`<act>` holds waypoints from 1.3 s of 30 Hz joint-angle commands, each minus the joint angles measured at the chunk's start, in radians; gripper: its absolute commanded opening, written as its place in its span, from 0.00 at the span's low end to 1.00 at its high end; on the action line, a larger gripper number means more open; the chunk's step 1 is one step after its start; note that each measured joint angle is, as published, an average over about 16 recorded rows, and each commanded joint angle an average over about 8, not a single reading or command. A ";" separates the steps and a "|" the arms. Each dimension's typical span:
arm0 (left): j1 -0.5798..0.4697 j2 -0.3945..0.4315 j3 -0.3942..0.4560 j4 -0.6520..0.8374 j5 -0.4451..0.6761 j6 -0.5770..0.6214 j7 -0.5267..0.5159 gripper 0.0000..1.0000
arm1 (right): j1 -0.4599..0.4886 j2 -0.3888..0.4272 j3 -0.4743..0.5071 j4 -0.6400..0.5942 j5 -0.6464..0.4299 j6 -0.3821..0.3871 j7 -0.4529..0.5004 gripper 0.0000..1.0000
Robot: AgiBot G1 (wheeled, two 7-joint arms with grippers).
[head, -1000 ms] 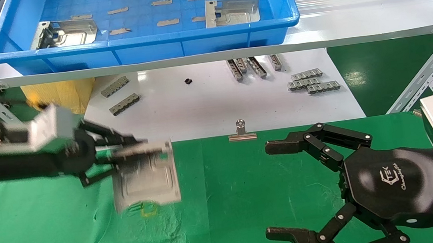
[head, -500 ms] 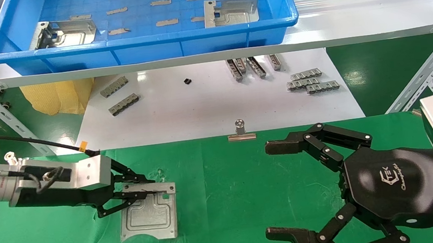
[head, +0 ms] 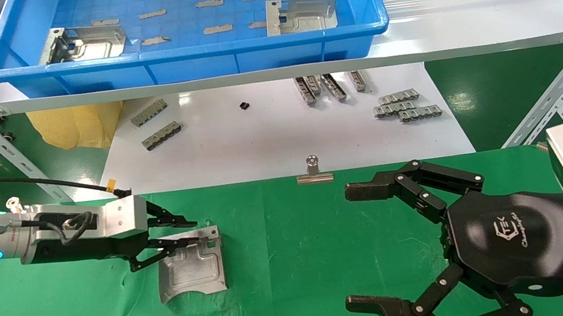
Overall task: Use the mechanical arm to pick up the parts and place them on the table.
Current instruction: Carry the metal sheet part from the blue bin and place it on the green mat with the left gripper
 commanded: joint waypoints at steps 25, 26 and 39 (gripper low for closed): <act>0.030 -0.036 -0.102 0.060 -0.164 0.134 -0.105 1.00 | 0.000 0.000 0.000 0.000 0.000 0.000 0.000 1.00; 0.031 -0.037 -0.103 0.056 -0.163 0.133 -0.106 1.00 | 0.000 0.000 0.000 0.000 0.000 0.000 0.000 1.00; 0.142 -0.104 -0.181 -0.165 -0.231 0.115 -0.240 1.00 | 0.000 0.000 0.000 -0.001 0.000 0.000 0.000 1.00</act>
